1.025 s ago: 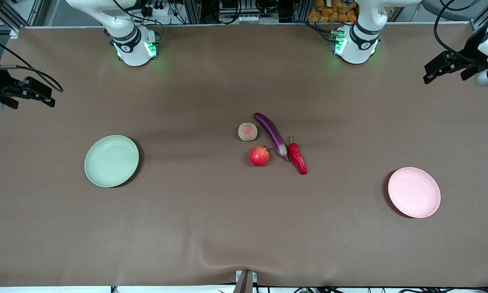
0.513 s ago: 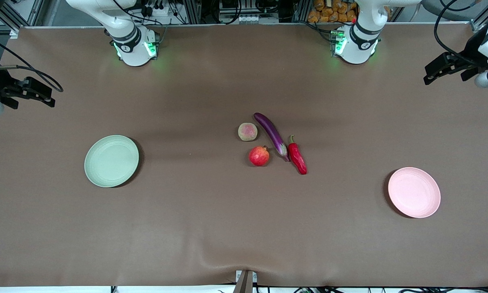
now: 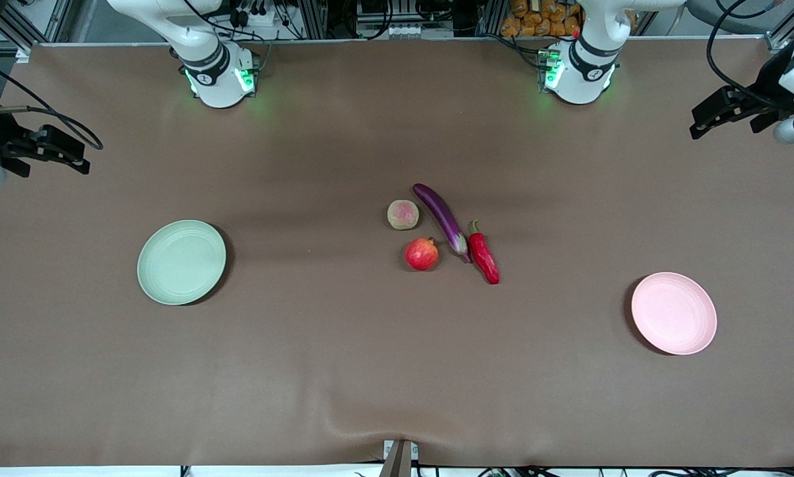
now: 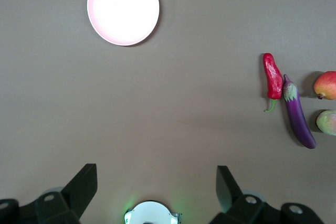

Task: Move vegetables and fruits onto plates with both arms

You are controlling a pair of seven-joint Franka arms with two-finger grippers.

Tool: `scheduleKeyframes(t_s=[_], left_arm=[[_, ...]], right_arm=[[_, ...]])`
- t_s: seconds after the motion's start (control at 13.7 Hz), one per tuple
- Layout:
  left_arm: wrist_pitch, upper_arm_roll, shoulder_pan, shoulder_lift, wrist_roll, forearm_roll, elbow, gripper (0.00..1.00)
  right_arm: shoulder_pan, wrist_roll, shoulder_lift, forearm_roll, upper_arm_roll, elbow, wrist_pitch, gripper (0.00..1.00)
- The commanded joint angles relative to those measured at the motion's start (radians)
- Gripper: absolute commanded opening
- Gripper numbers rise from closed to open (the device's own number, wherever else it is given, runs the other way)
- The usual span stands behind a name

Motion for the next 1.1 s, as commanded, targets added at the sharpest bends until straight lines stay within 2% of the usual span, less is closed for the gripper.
scheduleKeyframes(t_s=[0.0,0.59,0.88,1.03], left_arm=[[0.013,-0.004,0.004,0.001,0.007,0.020,-0.010,1.00],[0.015,-0.005,0.001,-0.002,0.005,0.020,-0.024,1.00],[0.077,-0.008,-0.011,0.007,-0.006,0.020,-0.070,1.00],[0.134,-0.039,-0.010,0.041,-0.006,0.017,-0.094,1.00]], right_arm=[[-0.015,0.014,-0.007,-0.006,0.015,-0.002,-0.006,1.00],[-0.010,0.014,-0.007,-0.006,0.015,-0.002,-0.004,1.00],[-0.012,0.014,-0.007,-0.006,0.015,-0.002,-0.004,1.00],[-0.013,0.016,-0.007,-0.006,0.015,-0.002,-0.004,1.00]])
